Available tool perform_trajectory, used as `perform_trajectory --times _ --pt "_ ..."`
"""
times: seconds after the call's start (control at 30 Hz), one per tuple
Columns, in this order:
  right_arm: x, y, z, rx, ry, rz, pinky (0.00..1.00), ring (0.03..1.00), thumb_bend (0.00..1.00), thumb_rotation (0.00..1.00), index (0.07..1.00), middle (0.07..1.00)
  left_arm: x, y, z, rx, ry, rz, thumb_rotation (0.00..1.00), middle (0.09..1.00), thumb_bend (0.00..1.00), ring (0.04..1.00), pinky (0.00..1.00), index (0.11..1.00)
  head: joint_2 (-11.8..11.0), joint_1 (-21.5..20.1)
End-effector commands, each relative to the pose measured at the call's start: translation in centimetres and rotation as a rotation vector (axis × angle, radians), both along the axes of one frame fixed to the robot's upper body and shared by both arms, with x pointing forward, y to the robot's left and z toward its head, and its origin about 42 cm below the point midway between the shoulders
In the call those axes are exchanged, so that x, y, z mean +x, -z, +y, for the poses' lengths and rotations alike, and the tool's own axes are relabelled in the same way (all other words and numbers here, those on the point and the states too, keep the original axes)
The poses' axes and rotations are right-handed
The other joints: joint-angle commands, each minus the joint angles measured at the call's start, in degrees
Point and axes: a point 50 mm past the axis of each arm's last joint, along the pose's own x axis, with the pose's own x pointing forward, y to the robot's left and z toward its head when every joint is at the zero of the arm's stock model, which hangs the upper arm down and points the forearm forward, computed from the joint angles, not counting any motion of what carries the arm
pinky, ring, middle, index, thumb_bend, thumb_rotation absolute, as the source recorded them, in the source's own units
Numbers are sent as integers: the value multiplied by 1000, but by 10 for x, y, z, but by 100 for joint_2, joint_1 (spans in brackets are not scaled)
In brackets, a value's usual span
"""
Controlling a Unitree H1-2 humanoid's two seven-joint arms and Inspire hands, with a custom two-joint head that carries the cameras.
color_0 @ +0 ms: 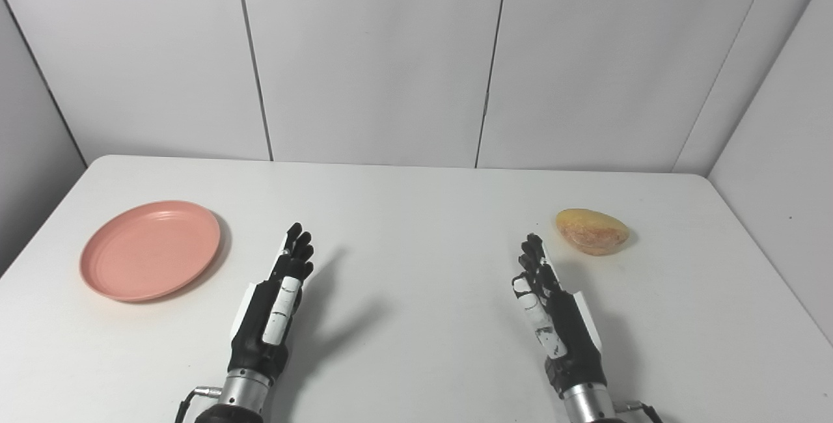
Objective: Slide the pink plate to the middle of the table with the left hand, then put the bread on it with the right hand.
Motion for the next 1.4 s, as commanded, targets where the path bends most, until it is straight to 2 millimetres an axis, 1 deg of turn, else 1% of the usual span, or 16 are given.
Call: perform_trajectory --times 0.0,0.03,0.07,0.13,0.2,0.23,0.27,0.33,0.53,0.63,0.87,1.1,1.17,1.23,1.3,1.37 --pt "0 -12 -11 12 -6 -97 1000 1000 597 808 1000 1000 -5 8 -14 -19 -2 -1 909 1000 714 1000 1000 1000 -160 487" --pt "-1 -11 -13 16 -8 -99 1000 1000 587 798 1000 1000 -6 8 -18 -24 -3 0 903 1000 708 1000 1000 1000 -160 487" --pt "-1 -10 -17 28 -13 -98 1000 1000 578 785 1000 1000 -6 10 -23 -23 -10 4 899 1000 712 1000 1000 1000 -254 764" --pt "0 -6 -23 54 -22 -96 1000 1000 571 772 1000 1000 -6 13 -29 -8 -21 10 897 1000 719 1000 1000 1000 -331 973" --pt "1 -3 -29 70 -27 -93 1000 1000 579 754 1000 1000 -4 17 -34 16 -23 9 895 1000 749 1000 1000 1000 -427 1166" --pt "2 -2 -31 72 -28 -93 1000 1000 585 755 1000 1000 -3 18 -35 26 -22 8 899 1000 754 1000 1000 1000 -427 1166" --pt "2 0 -34 68 -25 -93 1000 1000 587 755 1000 1000 -3 20 -37 30 -19 6 901 1000 755 1000 1000 1000 -484 1283" --pt "1 1 -38 59 -20 -96 1000 1000 572 767 1000 1000 -2 21 -40 34 -14 -2 899 1000 730 1000 1000 1000 -542 1373" --pt "0 1 -42 45 -13 -92 1000 1000 550 782 1000 1000 0 23 -45 36 -9 -10 900 1000 711 1000 1000 1000 -640 1443" --pt "-1 1 -42 48 -13 -94 1000 1000 518 775 1000 1000 0 24 -44 31 -10 -12 910 1000 699 1000 1000 1000 -654 1429" --pt "-2 -1 -39 55 -14 -90 1000 1000 500 758 1000 1000 1 21 -38 11 -41 -9 913 1000 715 1000 1000 1000 -713 1412" --pt "-2 -3 -35 46 -14 -105 1000 1000 474 769 1000 1000 14 1 -26 -11 -65 -62 928 994 732 989 991 986 -830 1488" --pt "-2 -4 -35 41 -11 -110 1000 1000 473 786 1000 1000 18 -8 -22 -1 -77 -90 945 979 725 977 963 972 -836 1504" --pt "-2 -6 -35 39 -9 -115 1000 1000 467 791 1000 1000 20 -19 -16 9 -91 -109 953 967 747 962 939 962 -838 1531" --pt "-3 -7 -35 45 -9 -110 1000 1000 456 782 1000 1000 23 -31 -7 29 -119 -142 957 945 780 933 900 941 -829 1521" --pt "-4 -8 -34 48 -14 -107 1000 1000 451 775 1000 1000 25 -47 7 109 -134 -205 968 929 785 925 887 927 -817 1525"
